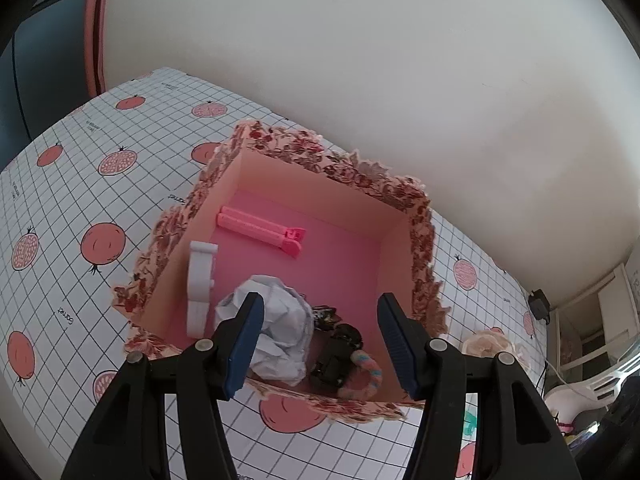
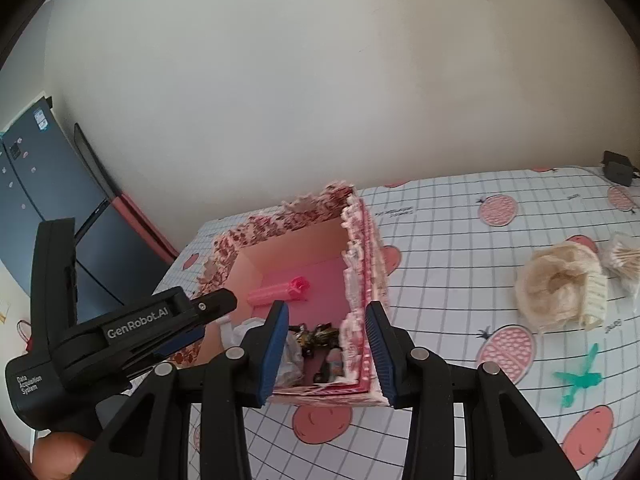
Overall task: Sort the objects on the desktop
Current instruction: 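Withdraw both open tools from the pink box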
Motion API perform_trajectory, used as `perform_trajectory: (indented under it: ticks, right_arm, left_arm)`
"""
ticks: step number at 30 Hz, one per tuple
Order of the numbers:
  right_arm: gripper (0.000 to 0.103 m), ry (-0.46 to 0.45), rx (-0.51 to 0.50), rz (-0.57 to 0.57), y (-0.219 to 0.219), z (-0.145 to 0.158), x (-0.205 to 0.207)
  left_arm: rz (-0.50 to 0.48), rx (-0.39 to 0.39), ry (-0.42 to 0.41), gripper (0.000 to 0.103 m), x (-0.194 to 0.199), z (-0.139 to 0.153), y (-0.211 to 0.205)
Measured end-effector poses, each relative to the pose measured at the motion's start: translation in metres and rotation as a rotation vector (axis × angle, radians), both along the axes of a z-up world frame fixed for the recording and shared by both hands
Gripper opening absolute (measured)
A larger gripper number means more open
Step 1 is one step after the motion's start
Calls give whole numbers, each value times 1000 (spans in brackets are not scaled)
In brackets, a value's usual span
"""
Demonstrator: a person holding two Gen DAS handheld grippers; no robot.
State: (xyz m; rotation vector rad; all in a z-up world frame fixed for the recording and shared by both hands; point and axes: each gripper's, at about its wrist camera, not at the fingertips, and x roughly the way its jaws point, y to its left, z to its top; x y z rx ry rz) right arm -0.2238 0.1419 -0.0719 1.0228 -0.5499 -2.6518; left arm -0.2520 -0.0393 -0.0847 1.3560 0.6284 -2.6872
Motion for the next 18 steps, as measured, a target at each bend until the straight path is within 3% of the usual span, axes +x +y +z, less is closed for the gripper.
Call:
perform_trajectory:
  ticks: [18]
  right_arm:
    - [43,-2,22,-144,88,12,18]
  left_arm:
    - [-144,-40,42,60,2,16,90]
